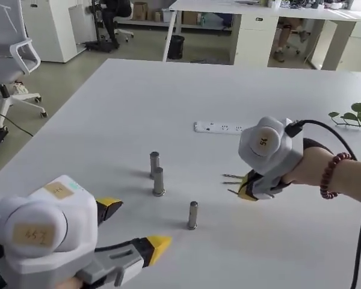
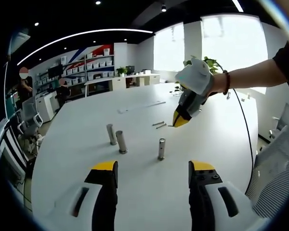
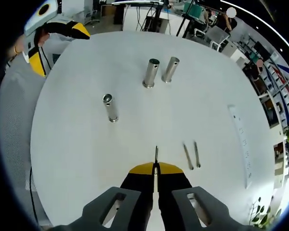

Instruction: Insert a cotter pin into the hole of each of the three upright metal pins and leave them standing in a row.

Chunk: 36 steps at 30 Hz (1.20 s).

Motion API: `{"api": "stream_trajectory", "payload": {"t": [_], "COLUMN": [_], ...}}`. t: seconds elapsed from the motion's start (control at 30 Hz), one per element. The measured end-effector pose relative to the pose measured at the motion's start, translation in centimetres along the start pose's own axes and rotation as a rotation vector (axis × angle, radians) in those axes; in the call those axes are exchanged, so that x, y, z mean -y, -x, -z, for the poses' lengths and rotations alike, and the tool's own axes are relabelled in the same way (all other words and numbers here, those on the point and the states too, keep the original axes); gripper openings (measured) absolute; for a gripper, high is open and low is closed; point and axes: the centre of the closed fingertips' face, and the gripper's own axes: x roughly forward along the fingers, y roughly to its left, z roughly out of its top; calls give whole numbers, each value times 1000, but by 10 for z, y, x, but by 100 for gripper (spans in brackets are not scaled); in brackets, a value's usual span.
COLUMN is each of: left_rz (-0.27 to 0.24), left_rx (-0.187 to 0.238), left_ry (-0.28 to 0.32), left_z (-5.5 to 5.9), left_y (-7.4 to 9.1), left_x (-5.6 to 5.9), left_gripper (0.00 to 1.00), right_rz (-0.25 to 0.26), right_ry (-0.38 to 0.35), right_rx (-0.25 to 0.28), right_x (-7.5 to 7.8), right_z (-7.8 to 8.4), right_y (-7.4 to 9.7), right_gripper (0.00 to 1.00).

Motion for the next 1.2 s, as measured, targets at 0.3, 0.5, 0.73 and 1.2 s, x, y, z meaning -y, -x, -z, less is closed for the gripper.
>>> {"api": "stream_trajectory", "payload": {"t": [0.3, 0.5, 0.73, 1.2], "left_rz": [67, 94, 145, 214], "left_rx": [-10, -35, -42, -93], "left_ry": [42, 39, 79, 172], "left_z": [-5, -7, -14, -12], "left_y": [-7, -13, -20, -34], "left_x": [8, 14, 24, 43], "left_gripper": [46, 40, 35, 23], "right_rz": [18, 34, 30, 10], "right_ry": [83, 127, 185, 274], "right_rx": [72, 107, 155, 214], "right_x": [-22, -37, -57, -86], "right_z": [-21, -33, -48, -68], "right_y": [20, 32, 45, 52], "right_gripper": [0, 0, 0, 0]}}
